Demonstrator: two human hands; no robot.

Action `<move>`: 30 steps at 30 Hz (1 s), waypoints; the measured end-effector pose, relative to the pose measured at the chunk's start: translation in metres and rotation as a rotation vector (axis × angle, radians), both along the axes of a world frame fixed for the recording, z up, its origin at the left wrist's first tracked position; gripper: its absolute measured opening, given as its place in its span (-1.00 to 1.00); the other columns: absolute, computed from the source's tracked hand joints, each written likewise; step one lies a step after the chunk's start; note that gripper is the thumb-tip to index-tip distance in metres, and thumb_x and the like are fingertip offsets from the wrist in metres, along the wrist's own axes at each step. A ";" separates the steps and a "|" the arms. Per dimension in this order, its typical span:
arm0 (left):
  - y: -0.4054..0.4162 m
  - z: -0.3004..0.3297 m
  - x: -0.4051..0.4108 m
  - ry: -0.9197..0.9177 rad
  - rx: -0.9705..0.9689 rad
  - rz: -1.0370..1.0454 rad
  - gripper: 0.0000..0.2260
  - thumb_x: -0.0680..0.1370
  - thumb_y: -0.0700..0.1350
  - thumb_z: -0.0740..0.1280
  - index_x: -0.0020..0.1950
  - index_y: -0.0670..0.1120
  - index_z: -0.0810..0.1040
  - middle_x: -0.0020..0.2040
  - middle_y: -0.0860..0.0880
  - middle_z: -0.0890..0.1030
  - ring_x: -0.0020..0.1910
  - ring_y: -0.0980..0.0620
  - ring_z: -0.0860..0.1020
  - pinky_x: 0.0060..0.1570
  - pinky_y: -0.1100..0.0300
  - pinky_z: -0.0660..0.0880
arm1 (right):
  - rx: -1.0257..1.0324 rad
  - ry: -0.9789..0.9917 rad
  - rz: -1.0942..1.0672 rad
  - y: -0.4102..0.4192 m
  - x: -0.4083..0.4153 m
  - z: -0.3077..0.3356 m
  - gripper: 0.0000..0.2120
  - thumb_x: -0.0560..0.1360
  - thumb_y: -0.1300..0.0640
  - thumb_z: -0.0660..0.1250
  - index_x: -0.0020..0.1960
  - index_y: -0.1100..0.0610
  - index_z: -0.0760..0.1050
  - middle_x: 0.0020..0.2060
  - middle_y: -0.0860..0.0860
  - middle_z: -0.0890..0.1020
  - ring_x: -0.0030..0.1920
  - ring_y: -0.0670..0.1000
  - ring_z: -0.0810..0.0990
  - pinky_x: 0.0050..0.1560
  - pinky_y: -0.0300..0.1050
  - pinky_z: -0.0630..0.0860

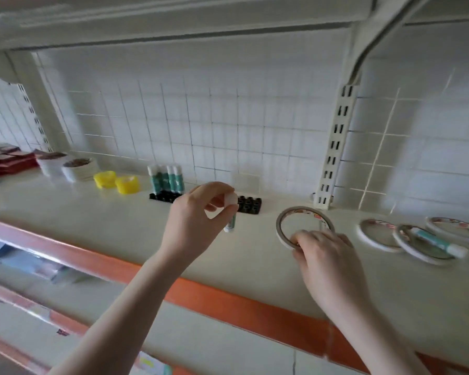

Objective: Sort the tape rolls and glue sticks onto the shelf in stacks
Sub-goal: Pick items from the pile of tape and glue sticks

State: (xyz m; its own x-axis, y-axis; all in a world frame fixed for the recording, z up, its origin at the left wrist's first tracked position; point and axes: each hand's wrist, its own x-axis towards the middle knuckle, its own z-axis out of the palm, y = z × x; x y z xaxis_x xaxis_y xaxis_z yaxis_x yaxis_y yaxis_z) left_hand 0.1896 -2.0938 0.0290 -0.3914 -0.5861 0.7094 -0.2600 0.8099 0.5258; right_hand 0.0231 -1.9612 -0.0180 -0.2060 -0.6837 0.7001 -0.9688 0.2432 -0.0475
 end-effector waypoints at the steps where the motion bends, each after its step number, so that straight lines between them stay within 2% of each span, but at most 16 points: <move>1: -0.012 0.000 0.014 -0.004 0.005 -0.016 -0.89 0.38 -0.12 0.38 -0.11 -0.01 0.60 -0.25 0.16 0.60 -0.25 0.15 0.57 -0.15 0.27 0.52 | -0.002 -0.002 -0.005 -0.013 0.014 0.000 -0.73 0.12 0.33 0.58 -0.32 0.13 0.53 -0.46 0.00 0.56 -0.37 0.11 0.56 -0.30 -0.09 0.47; 7: -0.078 0.002 0.081 -0.002 0.048 -0.039 -0.85 0.34 -0.14 0.40 -0.14 0.06 0.56 -0.23 0.17 0.60 -0.25 0.14 0.58 -0.15 0.26 0.52 | 0.001 -0.001 -0.044 -0.069 0.079 0.002 -0.74 0.13 0.31 0.58 -0.32 0.14 0.52 -0.47 0.01 0.55 -0.38 0.13 0.55 -0.30 -0.06 0.47; 10: -0.101 0.003 0.100 -0.019 0.098 -0.041 -0.85 0.34 -0.17 0.41 -0.14 0.03 0.56 -0.24 0.15 0.61 -0.26 0.15 0.58 -0.15 0.24 0.52 | 0.020 0.011 -0.062 -0.087 0.097 0.004 -0.74 0.13 0.31 0.58 -0.33 0.14 0.52 -0.48 0.01 0.55 -0.38 0.13 0.54 -0.32 -0.05 0.47; 15: -0.134 0.008 0.105 -0.027 0.132 -0.021 -0.84 0.31 -0.08 0.37 -0.14 -0.04 0.58 -0.27 0.13 0.61 -0.28 0.16 0.59 -0.15 0.13 0.56 | 0.015 0.032 -0.064 -0.116 0.102 0.008 -0.71 0.08 0.30 0.60 -0.33 0.14 0.54 -0.47 0.01 0.56 -0.39 0.12 0.55 -0.33 -0.07 0.46; 18: -0.151 0.012 0.100 -0.026 0.134 0.014 -0.86 0.32 -0.10 0.38 -0.13 -0.05 0.58 -0.28 0.11 0.62 -0.28 0.12 0.59 -0.15 0.08 0.56 | 0.004 0.045 -0.048 -0.132 0.098 0.009 -0.70 0.07 0.31 0.61 -0.35 0.13 0.52 -0.50 0.00 0.54 -0.41 0.12 0.53 -0.34 -0.10 0.44; 21: -0.167 0.016 0.095 -0.042 0.138 0.063 -0.85 0.39 -0.21 0.44 -0.07 -0.05 0.60 -0.25 0.06 0.63 -0.23 0.06 0.61 -0.10 0.05 0.56 | 0.004 0.048 -0.034 -0.147 0.092 0.012 -0.68 0.04 0.31 0.62 -0.36 0.13 0.52 -0.51 0.00 0.53 -0.42 0.12 0.53 -0.38 -0.10 0.43; 25: -0.188 0.019 0.093 -0.069 0.134 0.107 -0.81 0.41 -0.21 0.41 -0.01 -0.02 0.62 -0.22 0.03 0.65 -0.21 0.07 0.61 -0.08 0.11 0.55 | 0.017 0.046 -0.054 -0.167 0.090 0.017 -0.68 0.04 0.33 0.61 -0.39 0.14 0.50 -0.54 0.00 0.51 -0.44 0.12 0.51 -0.39 -0.10 0.44; 30: -0.214 0.017 0.089 -0.106 0.146 0.119 -0.85 0.41 -0.19 0.42 -0.07 0.01 0.62 -0.22 0.11 0.62 -0.20 0.14 0.58 -0.10 0.28 0.48 | 0.042 0.042 -0.067 -0.185 0.091 0.017 -0.67 0.05 0.35 0.60 -0.40 0.12 0.48 -0.55 -0.01 0.49 -0.46 0.12 0.50 -0.39 -0.13 0.42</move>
State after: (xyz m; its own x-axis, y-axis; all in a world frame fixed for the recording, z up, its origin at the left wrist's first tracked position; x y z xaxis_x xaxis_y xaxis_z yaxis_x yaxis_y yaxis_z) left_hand 0.2784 -2.3077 0.0464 -0.3811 -0.7262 0.5722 -0.4096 0.6875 0.5997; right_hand 0.1139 -2.1467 -0.0015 -0.2234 -0.6983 0.6801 -0.9511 0.3090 0.0048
